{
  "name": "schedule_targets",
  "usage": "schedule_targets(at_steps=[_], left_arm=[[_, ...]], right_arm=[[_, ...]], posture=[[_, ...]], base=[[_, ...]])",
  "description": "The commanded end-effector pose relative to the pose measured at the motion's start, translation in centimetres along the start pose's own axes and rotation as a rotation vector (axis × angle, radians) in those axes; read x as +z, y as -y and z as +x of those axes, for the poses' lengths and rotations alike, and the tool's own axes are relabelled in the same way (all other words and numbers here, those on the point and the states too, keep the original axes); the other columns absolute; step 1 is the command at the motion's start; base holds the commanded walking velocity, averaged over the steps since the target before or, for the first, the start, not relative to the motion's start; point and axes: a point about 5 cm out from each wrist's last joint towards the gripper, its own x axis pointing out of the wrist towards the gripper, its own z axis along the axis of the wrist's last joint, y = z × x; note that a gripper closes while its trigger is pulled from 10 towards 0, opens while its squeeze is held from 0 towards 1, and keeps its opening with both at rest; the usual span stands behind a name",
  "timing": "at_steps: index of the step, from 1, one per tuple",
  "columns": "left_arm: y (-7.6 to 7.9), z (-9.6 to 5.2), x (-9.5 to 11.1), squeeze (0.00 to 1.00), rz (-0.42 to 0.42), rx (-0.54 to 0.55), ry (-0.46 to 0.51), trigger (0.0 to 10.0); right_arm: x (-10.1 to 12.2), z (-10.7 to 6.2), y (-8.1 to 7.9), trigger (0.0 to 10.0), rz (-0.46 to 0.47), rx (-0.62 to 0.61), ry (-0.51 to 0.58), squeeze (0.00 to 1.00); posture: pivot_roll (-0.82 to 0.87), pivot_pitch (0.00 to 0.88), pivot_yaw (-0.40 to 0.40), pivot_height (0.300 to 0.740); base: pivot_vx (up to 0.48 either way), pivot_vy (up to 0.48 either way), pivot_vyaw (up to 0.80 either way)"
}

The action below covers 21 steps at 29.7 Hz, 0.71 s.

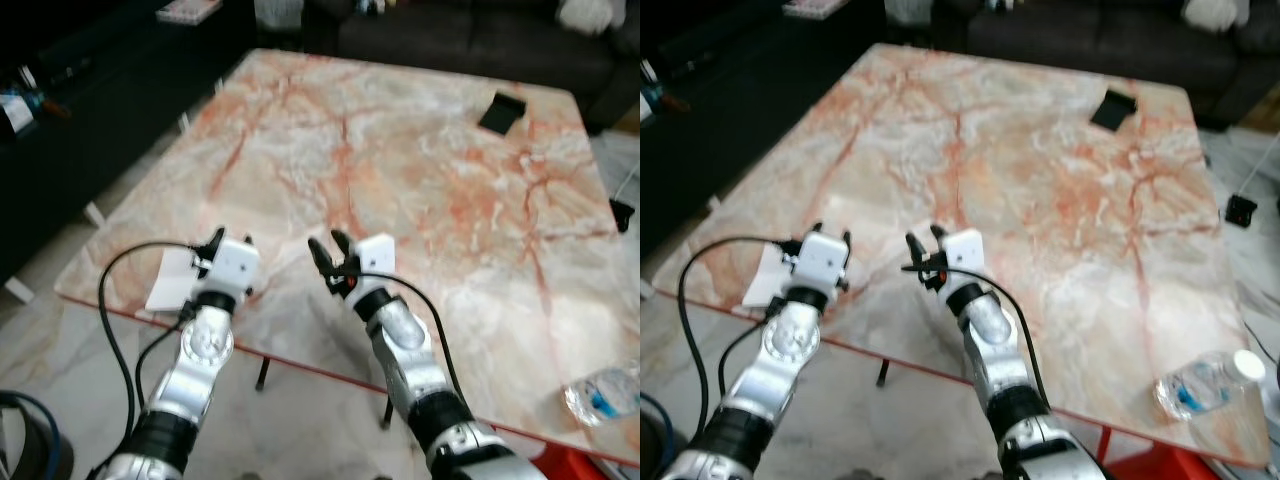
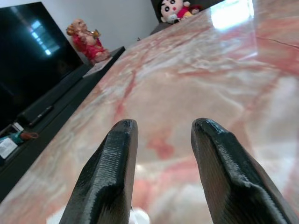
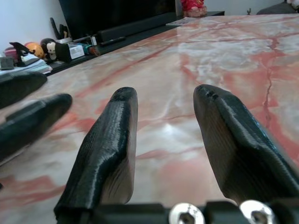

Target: Picking trash to rubbish bin

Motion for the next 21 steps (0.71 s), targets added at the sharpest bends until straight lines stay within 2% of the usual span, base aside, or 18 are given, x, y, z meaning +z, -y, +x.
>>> schedule_targets(at_steps=[1,2,7,10,18,21], left_arm=[[0.1,-0.5,-0.3,0.0,0.004,-0.018,-0.009,10.0],[0.2,-0.6,-0.4,1.0,0.004,-0.025,-0.019,10.0],[0.3,-0.5,-0.9,1.0,0.021,-0.041,-0.055,10.0],[0.8,-0.2,-1.0,1.0,0.017,-0.11,-0.063,10.0],[0.4,0.7,-1.0,1.0,0.115,-0.111,-0.083,10.0],[0.3,0.8,-1.0,1.0,0.12,-0.108,-0.085,10.0]], right_arm=[[0.2,0.2,-0.3,10.0,-0.003,0.009,0.008,0.0],[0.2,0.2,-0.3,10.0,-0.003,0.008,0.008,0.0],[0.1,0.2,-0.3,10.0,-0.006,0.008,-0.004,0.0],[0.0,0.1,-0.2,10.0,-0.009,0.007,-0.009,0.0],[0.0,0.0,0.0,10.0,-0.01,-0.002,-0.009,0.0],[0.0,0.0,0.0,10.0,-0.011,-0.002,-0.009,0.0]], posture=[[0.13,0.145,-0.013,0.74],[0.13,0.146,-0.013,0.74],[0.13,0.147,-0.013,0.74],[0.13,0.148,-0.012,0.74],[0.13,0.147,-0.013,0.74],[0.13,0.147,-0.014,0.74]], base=[[0.0,0.0,0.0],[0.0,0.0,0.0],[0.0,0.0,0.0],[0.0,0.0,0.0],[0.0,0.0,0.0],[0.0,0.0,0.0]])
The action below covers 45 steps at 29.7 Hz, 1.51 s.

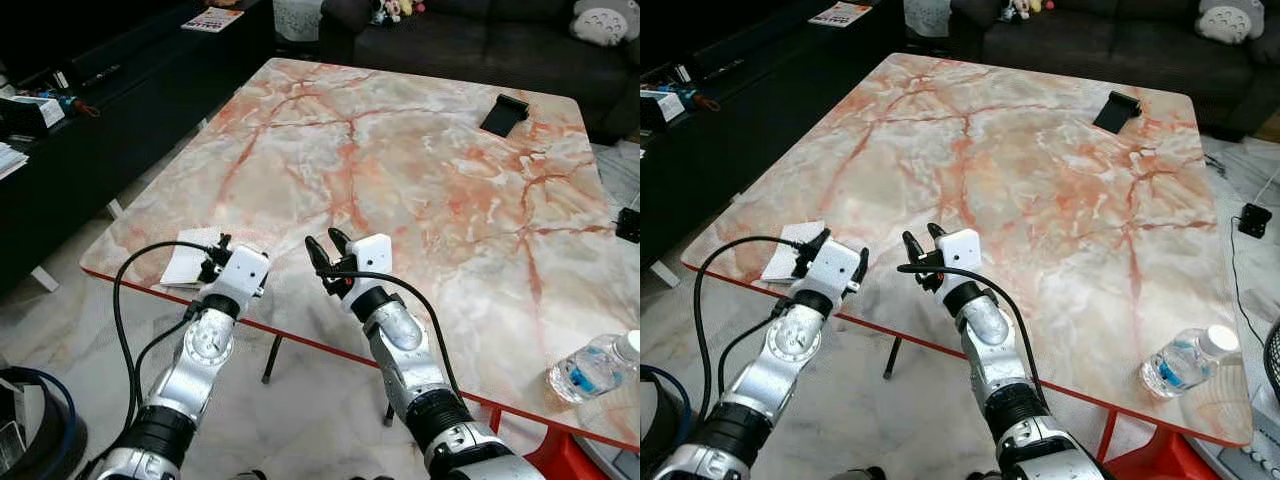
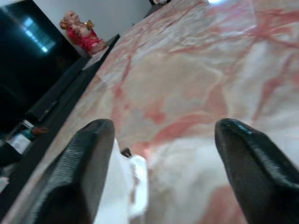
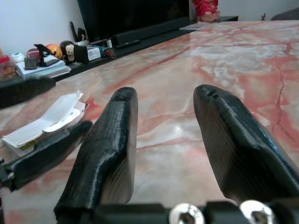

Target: Picking trash to rubbish bin

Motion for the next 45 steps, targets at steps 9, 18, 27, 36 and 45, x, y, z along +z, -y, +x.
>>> schedule_targets(at_steps=[9,18,27,36,45], left_arm=[[-0.7,0.7,-1.8,0.0,0.122,-0.092,-0.12,10.0],[-1.9,0.3,-3.1,0.0,0.166,-0.063,-0.189,10.0],[-4.0,-0.2,-3.8,0.0,0.259,0.054,-0.239,10.0],[-4.8,0.0,-3.7,0.0,0.282,0.094,-0.252,10.0],[-3.7,0.3,-3.3,0.0,0.279,0.062,-0.235,0.0]], right_arm=[[0.0,0.1,-0.1,10.0,-0.009,0.007,-0.008,0.0],[0.1,0.1,0.0,10.0,-0.014,0.005,-0.005,0.0],[0.1,0.1,-0.1,10.0,-0.011,0.01,-0.004,0.0],[0.1,0.1,-0.1,10.0,-0.011,0.009,-0.004,0.0],[-0.2,-0.1,0.2,10.0,-0.011,0.0,-0.015,0.0]], posture=[[0.12,0.138,-0.013,0.74],[0.12,0.131,-0.009,0.74],[0.12,0.12,-0.009,0.74],[0.12,0.133,-0.014,0.74],[0.12,0.142,-0.017,0.74]], base=[[0.0,0.0,0.0],[0.0,0.0,0.0],[0.0,0.0,0.0],[0.0,0.0,0.0],[0.0,0.0,0.0]])
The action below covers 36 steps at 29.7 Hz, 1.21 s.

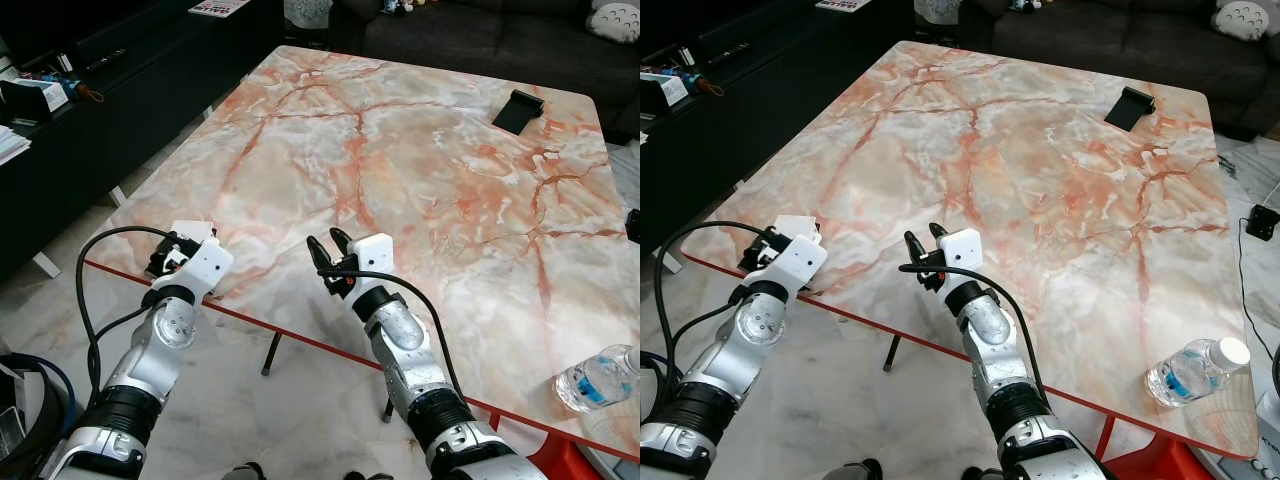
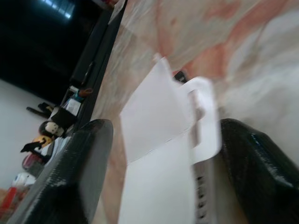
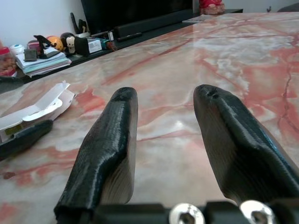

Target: Picking trash to rubbish bin

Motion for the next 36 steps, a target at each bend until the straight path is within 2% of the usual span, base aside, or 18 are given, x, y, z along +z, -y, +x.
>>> schedule_targets(at_steps=[1,8,18,36], left_arm=[[0.2,0.1,0.2,0.0,0.009,-0.015,0.0,0.0],[0.7,0.0,0.4,0.0,0.007,-0.031,0.008,0.0],[0.5,0.0,-0.2,0.0,0.053,-0.031,-0.027,0.0],[1.2,0.0,1.1,0.0,0.025,-0.025,0.014,0.0]], right_arm=[[-0.2,0.0,-0.2,10.0,-0.004,0.003,-0.013,0.0],[-0.2,0.1,-0.4,10.0,0.001,0.01,-0.011,0.0],[-0.2,0.0,-0.3,10.0,0.001,0.005,-0.014,0.0],[-0.1,0.1,-0.2,10.0,-0.003,0.003,-0.006,0.0]], posture=[[0.12,0.142,-0.018,0.74],[0.13,0.147,-0.018,0.74],[0.13,0.15,-0.015,0.74],[0.11,0.132,-0.012,0.74]], base=[[0.0,0.0,0.0],[0.0,0.0,0.0],[0.0,0.0,0.0],[0.0,0.0,0.0]])
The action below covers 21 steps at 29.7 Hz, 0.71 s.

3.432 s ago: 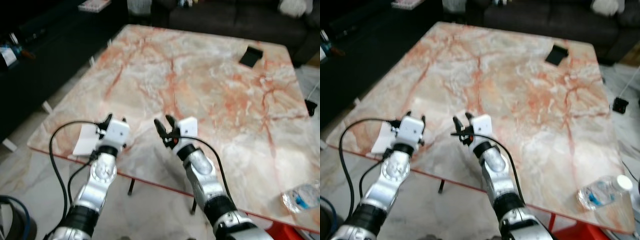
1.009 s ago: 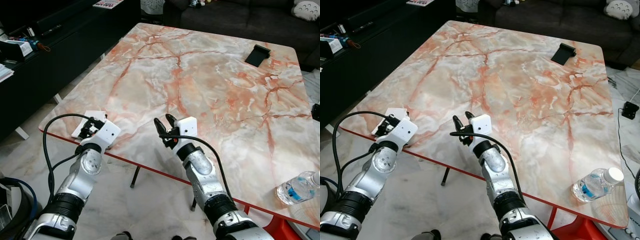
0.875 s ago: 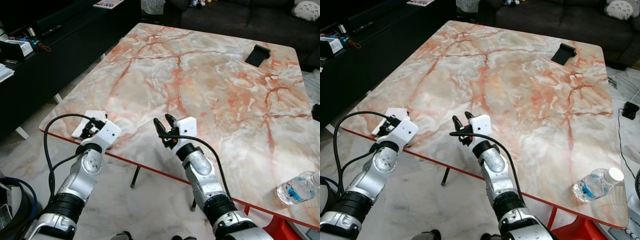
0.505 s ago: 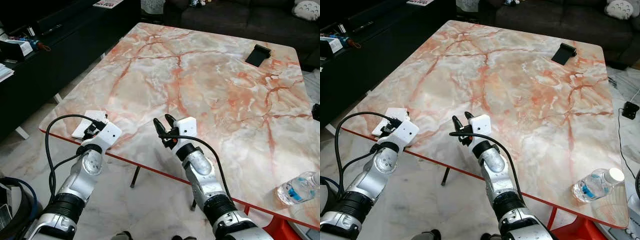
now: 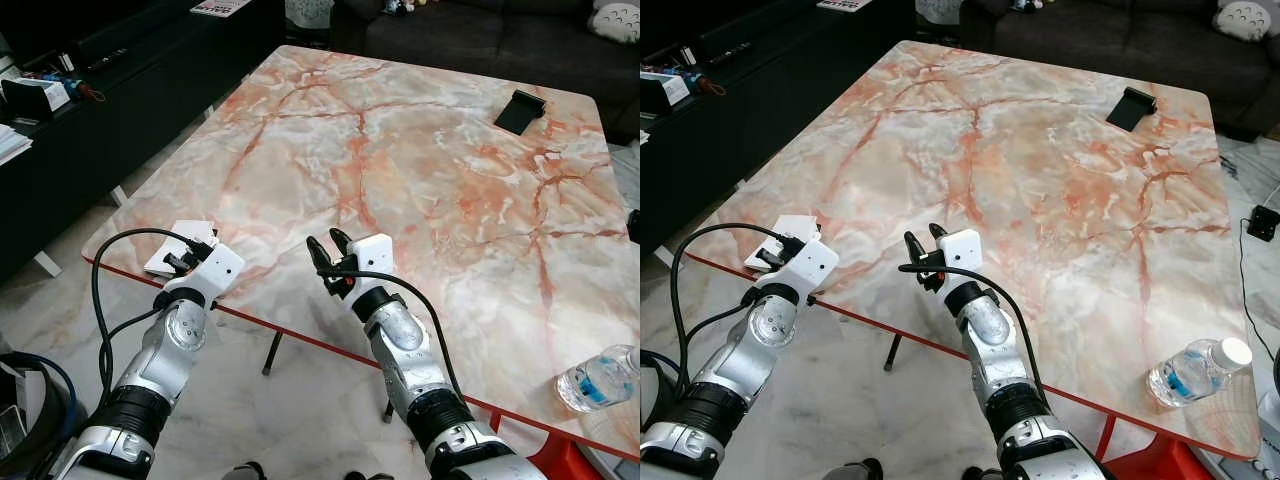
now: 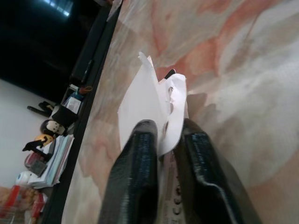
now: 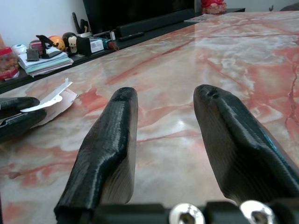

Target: Picking trash to rubbish bin

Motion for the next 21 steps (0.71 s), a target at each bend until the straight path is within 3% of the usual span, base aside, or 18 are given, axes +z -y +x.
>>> schedule_targets(at_steps=[1,8,11,12,13,16,20,21], left_arm=[[0.7,0.1,1.0,0.0,0.006,-0.015,0.035,0.0],[0.9,0.1,1.5,0.0,0.002,-0.004,0.057,0.0],[0.5,0.1,1.9,0.0,-0.022,0.063,0.079,0.0],[0.3,0.1,2.2,0.0,-0.034,0.086,0.095,0.6],[0.1,0.0,2.4,0.0,-0.052,0.101,0.114,10.0],[-0.8,-0.4,4.1,0.0,-0.227,0.175,0.22,10.0],[-0.9,-0.5,4.2,0.0,-0.24,0.182,0.226,10.0],[-1.2,-0.6,4.7,0.0,-0.295,0.208,0.259,10.0]], right_arm=[[0.0,0.0,-0.1,10.0,-0.008,0.005,-0.003,0.0],[0.2,0.0,0.1,10.0,-0.01,-0.001,0.009,0.0],[0.5,0.1,0.2,10.0,-0.001,-0.01,0.036,0.0],[0.7,0.1,0.2,10.0,-0.001,-0.011,0.043,0.0],[0.8,0.1,0.2,10.0,0.0,-0.012,0.05,0.0],[1.2,0.2,0.3,10.0,0.006,-0.021,0.083,0.0],[1.3,0.2,0.3,10.0,0.007,-0.022,0.085,0.0],[1.4,0.3,0.4,10.0,0.005,-0.023,0.094,0.0]], posture=[[0.11,0.131,-0.012,0.74],[0.1,0.117,-0.005,0.74],[0.1,0.112,-0.002,0.74],[0.1,0.112,-0.002,0.74],[0.1,0.106,-0.002,0.74],[0.1,0.102,-0.002,0.74],[0.1,0.102,-0.002,0.74],[0.1,0.094,-0.003,0.74]], base=[[0.0,0.0,0.0],[0.0,0.0,0.0],[0.0,0.0,0.0],[0.0,0.0,0.0],[0.0,0.0,0.0],[0.0,0.0,0.0],[0.0,0.0,0.0],[0.0,0.0,0.0]])
